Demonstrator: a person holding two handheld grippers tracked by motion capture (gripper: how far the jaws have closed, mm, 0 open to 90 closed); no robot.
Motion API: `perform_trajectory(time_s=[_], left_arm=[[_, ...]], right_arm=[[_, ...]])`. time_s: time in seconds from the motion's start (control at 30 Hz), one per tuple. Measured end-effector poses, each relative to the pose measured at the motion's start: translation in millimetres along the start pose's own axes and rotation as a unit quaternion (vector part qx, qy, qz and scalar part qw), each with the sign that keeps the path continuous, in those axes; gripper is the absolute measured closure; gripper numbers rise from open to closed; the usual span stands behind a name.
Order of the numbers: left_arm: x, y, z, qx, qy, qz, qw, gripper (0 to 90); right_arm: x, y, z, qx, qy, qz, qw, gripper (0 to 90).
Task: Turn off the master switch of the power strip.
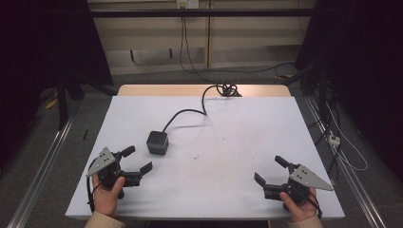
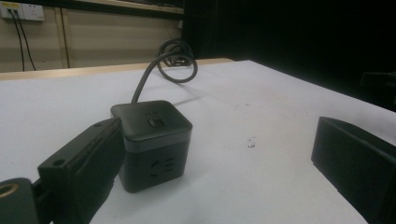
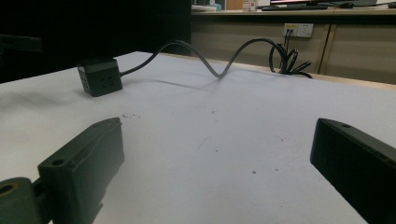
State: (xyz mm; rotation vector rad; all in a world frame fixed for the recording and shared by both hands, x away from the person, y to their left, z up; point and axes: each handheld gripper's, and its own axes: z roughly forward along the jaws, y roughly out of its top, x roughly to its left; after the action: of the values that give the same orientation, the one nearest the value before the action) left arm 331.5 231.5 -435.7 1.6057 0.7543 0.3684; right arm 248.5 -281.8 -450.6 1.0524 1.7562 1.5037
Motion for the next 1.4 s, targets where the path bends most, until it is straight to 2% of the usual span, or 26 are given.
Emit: perform_trajectory(time_s=[0.27,0.37,0.53,0.8,1.03,1.07,1.3,1.4], left_arm=[[2.5,0.6,1.4,-0.007,0.007,-0.013,0.9999,2.7],[3.4,1.0,1.6,-0.004,0.012,-0.018,0.9998,2.6],[4.0,1.6,3.7,0.003,0.016,-0.012,0.9998,2.6],[6.6,4.0,6.9,0.007,0.024,-0.023,0.9994,3.7],[7.0,6.0,8.9,0.009,0.032,-0.014,0.9993,4.1],[7.9,7.1,9.6,0.009,0.034,-0.008,0.9994,4.2],[11.8,7.8,14.0,0.013,0.044,-0.004,0.9989,4.8],[12.7,8.3,16.4,0.012,0.048,-0.008,0.9987,5.8]], right_arm=[[0.4,0.8,2.0,-0.002,0.001,0.001,1.0,2.3],[0.6,0.3,2.2,-0.001,0.002,-0.002,1.0,2.3],[0.1,1.0,0.9,-0.001,0.0,0.0,1.0,2.4],[-1.1,1.7,0.3,-0.003,-0.004,0.001,1.0,2.9],[-0.6,2.0,0.9,-0.002,-0.002,-0.001,1.0,2.9],[-0.4,2.0,1.0,-0.002,-0.002,-0.002,1.0,2.9],[-0.4,2.4,1.3,-0.003,-0.003,0.0,1.0,3.0],[-0.8,2.4,1.4,-0.004,-0.003,-0.001,1.0,3.1]])
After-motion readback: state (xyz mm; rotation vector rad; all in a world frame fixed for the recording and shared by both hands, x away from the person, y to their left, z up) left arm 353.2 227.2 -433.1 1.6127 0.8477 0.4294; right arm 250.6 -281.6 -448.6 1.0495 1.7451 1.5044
